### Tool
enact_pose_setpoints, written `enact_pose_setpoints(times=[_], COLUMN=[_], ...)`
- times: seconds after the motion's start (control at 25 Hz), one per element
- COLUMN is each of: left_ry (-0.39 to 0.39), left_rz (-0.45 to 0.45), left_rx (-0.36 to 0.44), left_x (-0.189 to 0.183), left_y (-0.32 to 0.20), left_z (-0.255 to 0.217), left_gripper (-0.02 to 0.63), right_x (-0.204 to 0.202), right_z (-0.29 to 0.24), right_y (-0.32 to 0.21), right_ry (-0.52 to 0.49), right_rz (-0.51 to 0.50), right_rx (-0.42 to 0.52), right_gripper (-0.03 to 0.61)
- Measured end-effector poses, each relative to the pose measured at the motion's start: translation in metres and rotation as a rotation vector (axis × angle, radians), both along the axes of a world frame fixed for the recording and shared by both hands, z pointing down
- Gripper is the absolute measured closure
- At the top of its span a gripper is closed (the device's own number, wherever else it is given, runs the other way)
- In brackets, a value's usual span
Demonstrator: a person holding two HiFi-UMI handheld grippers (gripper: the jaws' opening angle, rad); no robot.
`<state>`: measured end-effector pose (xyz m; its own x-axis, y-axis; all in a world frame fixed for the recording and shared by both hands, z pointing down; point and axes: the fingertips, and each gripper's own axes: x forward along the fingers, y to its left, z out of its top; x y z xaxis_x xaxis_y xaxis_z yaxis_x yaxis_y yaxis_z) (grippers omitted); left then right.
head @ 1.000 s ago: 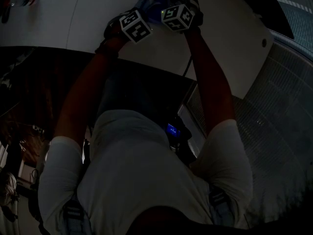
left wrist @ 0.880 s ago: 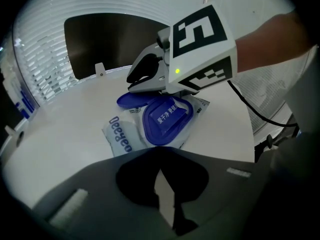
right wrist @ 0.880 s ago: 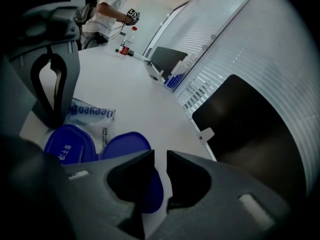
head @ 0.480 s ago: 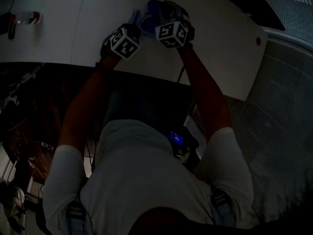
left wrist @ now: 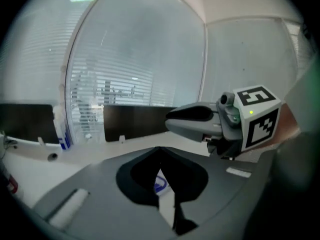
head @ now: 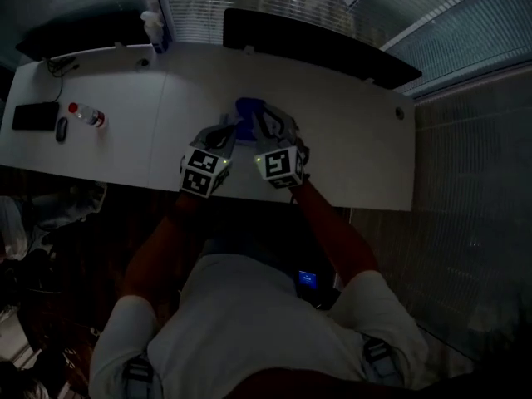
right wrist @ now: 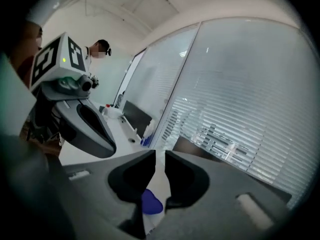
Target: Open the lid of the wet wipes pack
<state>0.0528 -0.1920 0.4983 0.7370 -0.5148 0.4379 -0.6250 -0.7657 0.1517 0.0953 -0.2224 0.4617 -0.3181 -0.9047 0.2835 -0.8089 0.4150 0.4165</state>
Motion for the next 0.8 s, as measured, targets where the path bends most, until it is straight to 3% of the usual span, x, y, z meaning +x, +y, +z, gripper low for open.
enact_pose_setpoints(times=[0.16,0.28,0.4,0.8], left_ry=[0.169,0.239,0.266,0.348], left_rz=[0.008,0.017,0.025,0.045], left_rx=[0.002,0.064,0.132,0.235], left_x=[0.002,0.003,0.002,-0.009], left_y=[0.036,0.045,0.059,0.122], left_z=[-0.071,-0.126,-0.165,-0.218], left_gripper=[0.611,0.611,0.611,0.611], right_x=[-0.014,-0.016,-0.021,-0.033], right_z=[-0.051,-0.105,-0.140,-0.188], right_y=[0.040,0.054,0.075,0.158], right_ry=[-0.114,-0.183,-0.226,-0.430], right_rz=[-0.014,-0.022,-0.050,-0.081], right_rx=[0.000,0.079,0.129,0.087], right_gripper=[0.534,0.549,0.566,0.577])
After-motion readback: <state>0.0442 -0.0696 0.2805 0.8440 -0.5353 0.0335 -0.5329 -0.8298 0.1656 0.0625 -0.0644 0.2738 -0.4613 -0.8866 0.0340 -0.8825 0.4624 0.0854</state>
